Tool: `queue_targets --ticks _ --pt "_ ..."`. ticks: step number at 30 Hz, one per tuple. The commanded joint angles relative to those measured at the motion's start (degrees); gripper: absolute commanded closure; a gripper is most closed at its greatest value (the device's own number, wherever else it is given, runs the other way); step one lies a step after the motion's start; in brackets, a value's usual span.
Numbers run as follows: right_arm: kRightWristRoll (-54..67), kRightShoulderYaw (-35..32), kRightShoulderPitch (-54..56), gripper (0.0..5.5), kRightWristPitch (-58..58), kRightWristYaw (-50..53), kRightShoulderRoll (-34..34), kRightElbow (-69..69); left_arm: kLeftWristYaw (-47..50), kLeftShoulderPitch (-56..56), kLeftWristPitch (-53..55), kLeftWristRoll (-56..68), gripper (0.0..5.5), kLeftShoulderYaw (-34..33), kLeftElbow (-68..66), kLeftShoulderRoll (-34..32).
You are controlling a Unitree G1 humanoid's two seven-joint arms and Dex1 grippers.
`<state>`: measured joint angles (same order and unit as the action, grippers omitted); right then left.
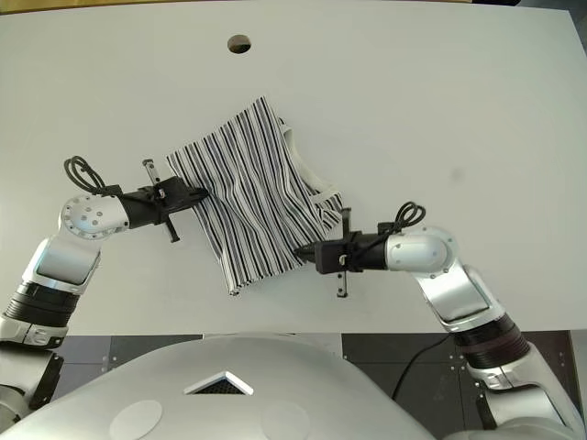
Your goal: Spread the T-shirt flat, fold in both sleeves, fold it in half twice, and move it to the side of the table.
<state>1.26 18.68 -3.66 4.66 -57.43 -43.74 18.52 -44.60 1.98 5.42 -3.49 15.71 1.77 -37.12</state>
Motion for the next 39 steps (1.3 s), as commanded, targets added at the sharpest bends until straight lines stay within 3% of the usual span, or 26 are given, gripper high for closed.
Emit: queue_targets --ticks 1,7,17,32,39 --pt "4.92 -3.87 3.66 5.40 -2.19 2.43 3.09 2.40 -2.51 -1.56 -0.97 8.08 5.37 -3.58 6.39 1.82" --pt "4.15 -1.84 7.91 5.40 -3.40 2.70 6.00 0.43 -6.87 -6.06 -1.98 13.00 5.37 -2.20 15.22 0.82" --pt "-6.25 5.17 13.13 5.40 5.33 5.23 11.43 -21.22 -9.92 -11.28 -0.61 10.21 5.37 4.38 19.65 -1.68" --pt "-13.23 6.06 12.08 5.40 11.26 5.74 8.54 -29.22 -10.65 -8.64 -5.88 -2.70 5.37 8.53 5.79 -6.84" --pt "-8.17 9.13 5.06 5.40 5.41 -5.40 1.73 -20.75 -11.53 -6.19 -9.07 -2.89 5.37 5.12 3.57 -11.46"
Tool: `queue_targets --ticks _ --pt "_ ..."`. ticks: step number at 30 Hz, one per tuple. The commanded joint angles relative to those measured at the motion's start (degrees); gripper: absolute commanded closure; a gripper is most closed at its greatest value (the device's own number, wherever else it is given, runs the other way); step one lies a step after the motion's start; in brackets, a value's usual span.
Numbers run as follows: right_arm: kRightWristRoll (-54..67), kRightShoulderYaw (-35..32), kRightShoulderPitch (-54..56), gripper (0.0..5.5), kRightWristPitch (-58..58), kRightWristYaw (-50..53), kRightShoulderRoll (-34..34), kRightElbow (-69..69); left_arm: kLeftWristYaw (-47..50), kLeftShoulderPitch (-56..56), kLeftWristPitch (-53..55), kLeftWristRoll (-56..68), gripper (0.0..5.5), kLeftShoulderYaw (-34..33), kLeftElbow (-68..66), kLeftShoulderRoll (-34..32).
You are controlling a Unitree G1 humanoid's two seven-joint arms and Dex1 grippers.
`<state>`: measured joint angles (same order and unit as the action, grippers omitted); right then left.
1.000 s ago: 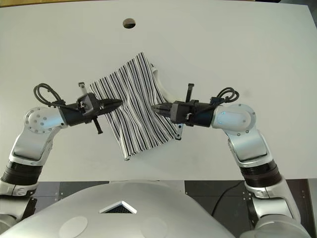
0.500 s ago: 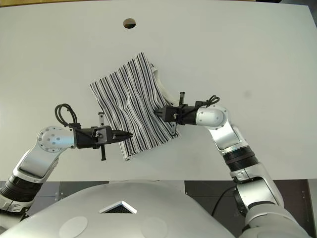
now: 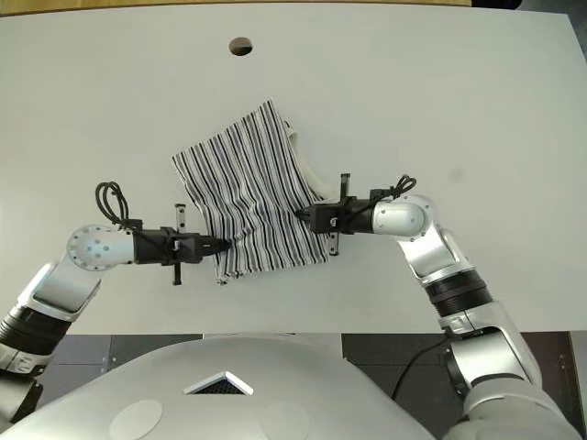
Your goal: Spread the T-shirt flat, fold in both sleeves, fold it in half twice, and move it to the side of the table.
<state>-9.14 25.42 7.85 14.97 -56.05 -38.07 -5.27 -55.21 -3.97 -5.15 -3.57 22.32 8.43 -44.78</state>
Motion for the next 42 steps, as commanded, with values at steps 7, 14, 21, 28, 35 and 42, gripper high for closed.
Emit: queue_targets --ticks 7,14,21,28,35,42 --pt "7.64 2.70 -9.96 5.40 -9.38 -10.06 -6.10 14.03 -2.03 0.28 0.80 -1.61 5.37 -2.29 -1.96 -4.69" --pt "7.44 0.71 -9.53 5.40 -9.03 -7.12 -5.29 13.65 -4.19 -6.33 0.50 2.88 5.37 -2.36 4.71 -5.55" --pt "7.96 -1.44 -9.09 5.40 -8.71 -6.95 -6.58 14.12 -2.99 -15.97 -0.65 3.16 5.37 -4.63 11.39 -8.58" --pt "19.56 -12.72 -11.91 5.40 -5.55 -3.80 -5.43 21.26 1.89 -12.11 -1.80 10.40 5.07 -17.11 13.99 -5.94" --pt "0.34 -17.77 -16.82 4.42 11.06 -0.78 -16.67 17.84 4.52 -16.90 -6.92 0.49 3.95 -18.91 12.08 -8.07" --pt "-16.53 -13.82 -18.85 3.45 24.19 3.88 -22.35 11.05 9.95 -18.31 -16.31 -14.06 2.93 -11.75 1.38 -6.13"
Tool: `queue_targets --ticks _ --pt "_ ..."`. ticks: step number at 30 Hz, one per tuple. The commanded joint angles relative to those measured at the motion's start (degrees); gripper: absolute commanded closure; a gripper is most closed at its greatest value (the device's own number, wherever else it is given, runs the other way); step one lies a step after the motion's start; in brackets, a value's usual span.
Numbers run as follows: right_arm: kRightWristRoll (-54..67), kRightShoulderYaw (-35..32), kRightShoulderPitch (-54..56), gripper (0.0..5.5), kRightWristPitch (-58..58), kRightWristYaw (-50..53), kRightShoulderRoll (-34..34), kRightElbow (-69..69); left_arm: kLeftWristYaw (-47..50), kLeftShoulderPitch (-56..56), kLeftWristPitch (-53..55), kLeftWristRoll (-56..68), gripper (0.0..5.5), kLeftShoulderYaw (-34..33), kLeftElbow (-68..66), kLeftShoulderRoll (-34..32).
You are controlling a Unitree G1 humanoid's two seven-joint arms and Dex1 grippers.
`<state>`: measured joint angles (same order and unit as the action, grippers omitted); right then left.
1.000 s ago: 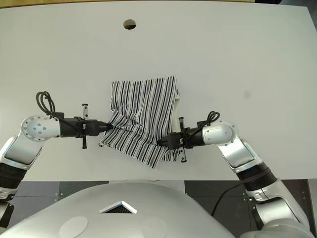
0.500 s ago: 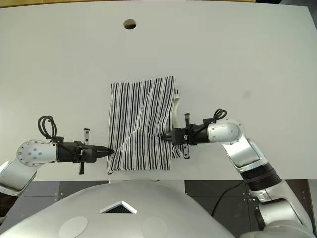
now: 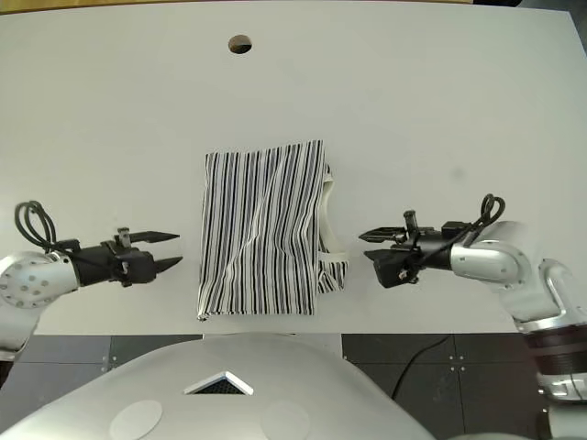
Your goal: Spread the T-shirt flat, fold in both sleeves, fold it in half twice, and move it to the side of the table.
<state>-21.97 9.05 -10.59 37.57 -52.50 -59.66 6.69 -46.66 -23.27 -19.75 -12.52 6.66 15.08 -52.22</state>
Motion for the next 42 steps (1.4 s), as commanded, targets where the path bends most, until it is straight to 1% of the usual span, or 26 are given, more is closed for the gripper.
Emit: queue_targets --ticks 1,3,8,11,21,26,30,31,34,35,36,38,40,42 --pt "-4.04 3.42 -0.25 3.45 1.98 0.65 -0.21 -0.79 1.98 1.35 -2.88 -6.98 2.93 5.68 -7.39 1.62" --pt "-5.28 4.77 0.25 3.45 4.14 2.31 0.71 -0.52 2.51 0.85 -4.49 -8.61 2.93 7.98 -9.74 1.57" --pt "-7.19 6.25 1.44 3.45 10.31 8.88 3.51 2.58 0.27 -1.08 -5.68 -2.34 2.93 8.14 -6.33 -0.91" --pt "-10.80 7.41 2.09 3.45 13.53 12.24 5.40 3.67 -1.76 -3.10 -6.86 -0.99 2.93 9.92 -4.68 -2.91" --pt "-15.05 10.98 3.89 3.45 15.55 15.14 8.15 5.44 -5.19 -4.84 -4.69 5.50 2.93 11.86 -1.10 -4.97" --pt "-16.92 13.91 5.45 3.45 16.52 14.62 9.14 4.68 -6.88 -4.61 -3.81 5.79 2.93 13.50 -0.33 -5.05" --pt "-19.80 16.05 6.55 4.19 17.02 14.21 8.91 3.02 -7.72 -2.68 -3.37 5.52 3.60 14.46 -0.45 -4.39" --pt "-20.25 16.54 6.72 4.45 17.01 13.82 8.57 2.59 -7.82 -2.35 -3.25 5.52 3.83 14.56 -0.46 -4.24" --pt "-19.45 17.71 7.14 5.00 16.20 12.42 7.74 1.06 -8.07 -1.54 -2.80 5.76 4.31 14.78 -0.47 -4.07" --pt "-17.48 18.03 7.11 5.21 15.23 11.68 7.56 0.52 -8.33 -1.08 -2.50 6.10 4.52 14.75 -0.34 -4.15" --pt "-15.63 18.28 7.07 5.29 14.27 10.99 7.44 0.17 -8.60 -0.62 -2.28 6.42 4.77 14.68 -0.26 -4.27" --pt "-8.49 19.15 6.88 5.29 10.40 8.13 7.43 0.39 -9.31 0.44 -1.71 7.28 5.09 14.32 -0.07 -4.60" --pt "2.50 20.06 6.37 5.29 3.34 3.34 7.10 2.90 -10.37 1.44 -0.75 8.64 5.38 13.65 0.75 -5.05" --pt "12.77 20.23 5.99 5.29 -4.33 -1.62 6.20 5.91 -11.95 2.41 0.73 11.63 5.40 12.64 2.53 -5.58"
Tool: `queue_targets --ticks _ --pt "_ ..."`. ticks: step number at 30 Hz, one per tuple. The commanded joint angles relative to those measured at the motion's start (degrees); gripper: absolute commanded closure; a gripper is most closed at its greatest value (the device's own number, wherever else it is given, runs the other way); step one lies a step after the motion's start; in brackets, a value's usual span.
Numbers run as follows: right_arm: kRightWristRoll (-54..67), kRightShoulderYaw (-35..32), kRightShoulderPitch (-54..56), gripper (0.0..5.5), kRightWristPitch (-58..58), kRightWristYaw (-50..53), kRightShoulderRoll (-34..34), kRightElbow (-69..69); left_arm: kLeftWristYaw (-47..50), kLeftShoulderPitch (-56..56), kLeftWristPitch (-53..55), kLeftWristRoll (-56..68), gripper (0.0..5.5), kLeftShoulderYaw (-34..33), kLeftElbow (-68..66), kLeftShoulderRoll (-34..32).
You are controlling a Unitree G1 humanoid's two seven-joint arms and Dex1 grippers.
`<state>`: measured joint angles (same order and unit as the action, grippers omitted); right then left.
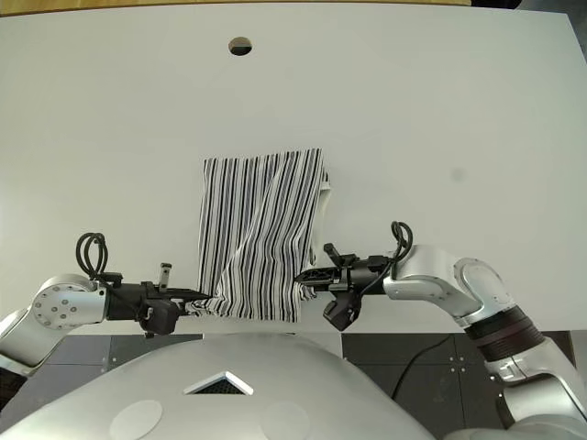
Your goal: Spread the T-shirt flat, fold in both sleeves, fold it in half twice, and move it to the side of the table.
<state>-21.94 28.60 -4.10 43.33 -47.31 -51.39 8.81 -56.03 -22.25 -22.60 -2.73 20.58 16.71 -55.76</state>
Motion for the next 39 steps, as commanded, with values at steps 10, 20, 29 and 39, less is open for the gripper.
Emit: queue_targets --ticks 10,20,29,39 --pt "47.01 -5.06 2.23 5.31 -45.45 -19.44 -1.02 9.45 -7.03 13.53 23.55 18.88 5.40 -4.71 5.53 1.85" --pt "48.65 -11.80 9.78 5.31 -63.40 -9.67 7.71 2.91 0.97 26.27 38.73 22.44 5.40 -7.07 -3.02 14.43" --pt "46.48 -15.83 17.83 5.31 -75.69 -0.74 14.65 -7.91 9.31 33.34 45.20 18.59 5.40 -8.85 -16.05 21.18" --pt "44.02 -17.89 19.94 4.03 -78.98 2.38 18.67 -12.35 12.16 34.65 44.58 18.12 3.89 -10.83 -21.36 27.42"
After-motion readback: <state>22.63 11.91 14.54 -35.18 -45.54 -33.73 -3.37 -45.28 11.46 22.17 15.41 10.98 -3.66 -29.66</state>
